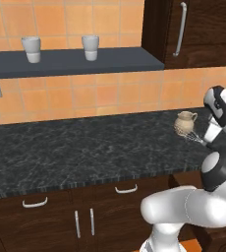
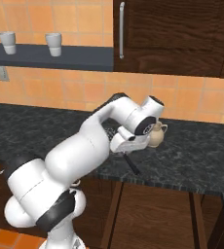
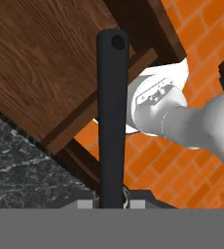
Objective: Pick the whisk from the drawer and place it on the counter.
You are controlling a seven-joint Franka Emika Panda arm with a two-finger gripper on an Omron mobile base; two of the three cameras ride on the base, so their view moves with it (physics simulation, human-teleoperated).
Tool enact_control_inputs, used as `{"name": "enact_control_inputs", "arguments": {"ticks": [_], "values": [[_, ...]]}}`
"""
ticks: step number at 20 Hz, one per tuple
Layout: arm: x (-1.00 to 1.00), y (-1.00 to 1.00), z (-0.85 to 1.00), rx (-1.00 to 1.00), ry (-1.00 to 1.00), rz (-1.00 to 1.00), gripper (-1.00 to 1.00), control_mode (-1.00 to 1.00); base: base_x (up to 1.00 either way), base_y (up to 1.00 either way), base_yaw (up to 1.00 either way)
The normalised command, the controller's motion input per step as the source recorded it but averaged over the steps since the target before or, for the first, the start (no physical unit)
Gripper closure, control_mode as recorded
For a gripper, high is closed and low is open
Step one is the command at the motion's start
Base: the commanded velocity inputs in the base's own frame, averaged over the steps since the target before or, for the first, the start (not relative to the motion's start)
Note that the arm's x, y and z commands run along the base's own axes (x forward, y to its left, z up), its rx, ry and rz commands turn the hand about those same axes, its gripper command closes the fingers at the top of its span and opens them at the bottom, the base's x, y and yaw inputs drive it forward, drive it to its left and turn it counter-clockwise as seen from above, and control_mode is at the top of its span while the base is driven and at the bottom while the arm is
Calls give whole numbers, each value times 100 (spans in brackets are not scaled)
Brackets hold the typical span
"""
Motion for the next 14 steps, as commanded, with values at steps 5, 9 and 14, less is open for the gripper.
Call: {"name": "enact_control_inputs", "arguments": {"ticks": [5, 9, 14], "values": [[80, 85, -72, -3, 0, 7, 100, -100, 0, 0, 0], [78, 28, -24, -17, -10, 0, 100, -100, 0, 0, 0], [72, 1, -31, -30, -16, -1, 100, -100, 0, 0, 0]]}}
